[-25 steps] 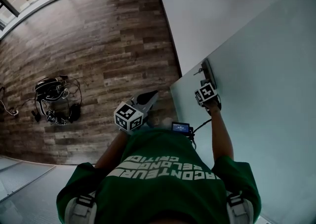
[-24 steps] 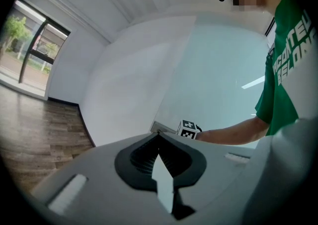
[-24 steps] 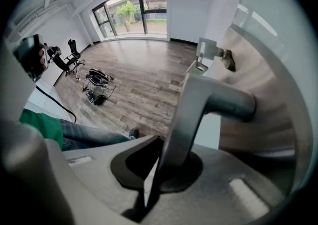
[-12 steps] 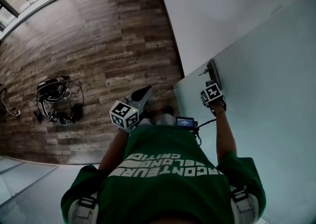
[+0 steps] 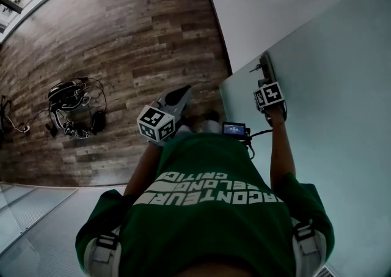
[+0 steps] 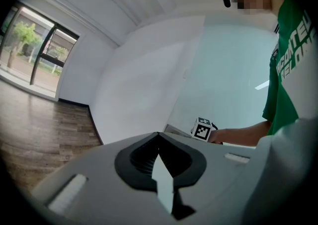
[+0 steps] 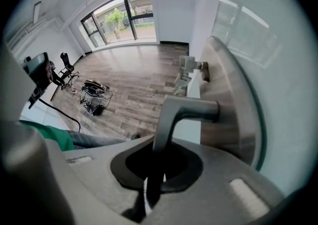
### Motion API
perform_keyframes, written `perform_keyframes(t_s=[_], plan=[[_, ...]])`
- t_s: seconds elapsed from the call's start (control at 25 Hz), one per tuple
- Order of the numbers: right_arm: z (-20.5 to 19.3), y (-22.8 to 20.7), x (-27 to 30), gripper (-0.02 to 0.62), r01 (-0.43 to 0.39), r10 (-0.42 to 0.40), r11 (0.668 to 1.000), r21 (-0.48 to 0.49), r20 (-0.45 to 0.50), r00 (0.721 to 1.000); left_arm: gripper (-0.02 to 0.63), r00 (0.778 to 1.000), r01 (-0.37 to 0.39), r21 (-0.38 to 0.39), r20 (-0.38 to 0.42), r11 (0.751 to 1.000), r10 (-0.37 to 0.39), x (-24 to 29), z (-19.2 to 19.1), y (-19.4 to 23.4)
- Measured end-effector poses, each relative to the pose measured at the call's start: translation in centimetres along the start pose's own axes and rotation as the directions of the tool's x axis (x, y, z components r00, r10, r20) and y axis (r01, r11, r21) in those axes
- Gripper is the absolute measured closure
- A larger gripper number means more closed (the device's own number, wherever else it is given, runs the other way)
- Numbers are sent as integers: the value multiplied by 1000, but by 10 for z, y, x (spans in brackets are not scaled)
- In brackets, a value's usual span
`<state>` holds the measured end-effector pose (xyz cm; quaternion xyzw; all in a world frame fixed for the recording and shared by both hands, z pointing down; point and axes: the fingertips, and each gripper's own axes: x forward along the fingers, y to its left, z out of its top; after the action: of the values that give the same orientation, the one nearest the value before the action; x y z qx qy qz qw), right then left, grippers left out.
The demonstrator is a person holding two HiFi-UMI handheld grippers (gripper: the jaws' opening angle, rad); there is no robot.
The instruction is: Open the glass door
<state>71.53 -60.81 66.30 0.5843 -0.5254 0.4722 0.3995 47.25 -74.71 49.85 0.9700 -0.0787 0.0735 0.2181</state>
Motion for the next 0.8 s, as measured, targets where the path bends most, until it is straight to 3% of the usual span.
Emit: perform_keyframes(t_s=[0.12, 0.32, 0.44, 0.56, 0.72, 0.8], plan=[[-3, 7, -7, 547, -10, 10, 1000, 1, 1, 1000, 595, 1000, -2, 7, 1, 1000, 2, -2, 1, -6], [-4, 5, -12, 532, 23, -23, 1000, 14, -5, 1000, 595, 1000, -24, 39, 9, 999, 24, -3, 7, -9], [-8, 6, -16, 489, 43, -43, 999, -4, -31, 999, 595, 998, -59, 27, 11, 998, 59, -6, 6, -5], [-14, 6, -27, 472, 103, -104, 994, -28, -58, 993, 595, 995, -95, 18, 15, 995, 95, -14, 6, -1], [-3, -13, -64, 474, 290, -296, 952, -97, -57, 954, 595, 989, -143, 4, 26, 990, 143, -20, 7, 9], [19, 0, -69, 474, 246, -246, 960, -132, 16, 969, 595, 986, -163, -4, 33, 987, 163, -21, 8, 13]])
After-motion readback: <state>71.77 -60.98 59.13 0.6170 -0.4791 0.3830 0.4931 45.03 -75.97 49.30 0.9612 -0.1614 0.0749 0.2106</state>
